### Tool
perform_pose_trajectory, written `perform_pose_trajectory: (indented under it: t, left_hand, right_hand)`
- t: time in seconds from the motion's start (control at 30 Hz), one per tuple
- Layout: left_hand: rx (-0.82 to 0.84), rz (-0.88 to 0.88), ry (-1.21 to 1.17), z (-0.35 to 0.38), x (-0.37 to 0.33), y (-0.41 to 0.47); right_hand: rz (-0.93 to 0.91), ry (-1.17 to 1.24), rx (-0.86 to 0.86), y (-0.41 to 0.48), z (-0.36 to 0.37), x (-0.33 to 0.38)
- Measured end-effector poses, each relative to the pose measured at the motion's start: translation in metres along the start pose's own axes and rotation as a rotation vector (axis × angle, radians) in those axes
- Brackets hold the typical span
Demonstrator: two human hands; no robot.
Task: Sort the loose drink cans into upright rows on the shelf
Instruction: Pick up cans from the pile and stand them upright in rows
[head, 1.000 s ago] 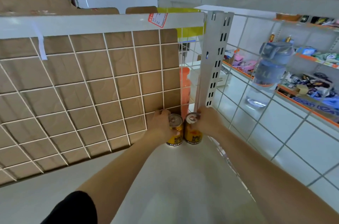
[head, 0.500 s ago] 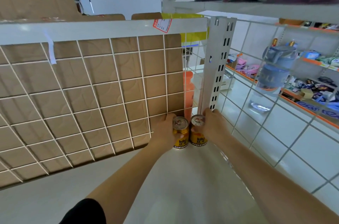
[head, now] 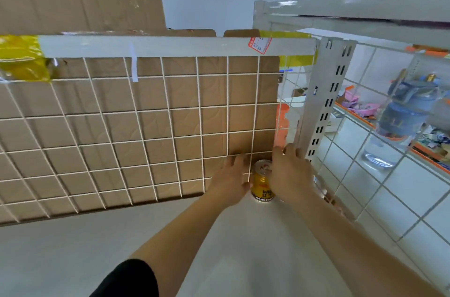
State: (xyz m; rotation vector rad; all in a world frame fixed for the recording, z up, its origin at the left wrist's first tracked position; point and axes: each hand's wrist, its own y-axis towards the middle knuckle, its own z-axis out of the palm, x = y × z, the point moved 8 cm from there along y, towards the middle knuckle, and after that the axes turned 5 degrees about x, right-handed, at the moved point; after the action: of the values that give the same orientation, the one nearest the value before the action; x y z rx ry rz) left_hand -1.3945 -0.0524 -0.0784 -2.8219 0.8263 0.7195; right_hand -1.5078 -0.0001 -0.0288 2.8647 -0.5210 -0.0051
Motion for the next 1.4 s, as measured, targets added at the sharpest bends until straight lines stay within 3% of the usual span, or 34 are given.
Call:
perform_pose_trajectory:
  t: [0.27, 0.43, 0.77, 1.0, 1.4]
  left_hand:
    - [-0.139, -0.248, 0.174, -0.089, 0.123, -0.111]
    - [-0.144, -0.462, 0.244, -0.146, 0.229, -0.232]
    - [-0.204, -0.816, 0.24, -0.247, 0.421, -0.501]
    - [-0.216, -0.9, 0.303, -0.29, 0.504, -0.626]
    - [-0.384, -1.02, 0.314, -0.367, 0.603, -0.708]
  right_hand:
    - [-0.385, 0.15, 0.211, -0.046, 0.008, 0.204]
    - [-0.696, 0.177, 0.275, -0.12, -0.005, 0.356]
    - [-1.008, 0.181, 0.393, -0.303, -0.007, 0.626]
    - [-1.119, 0.193, 0.422, -0.391, -0.019, 0.763]
    - [-1.189, 0.271, 0.283, -0.419, -0.056, 0.911]
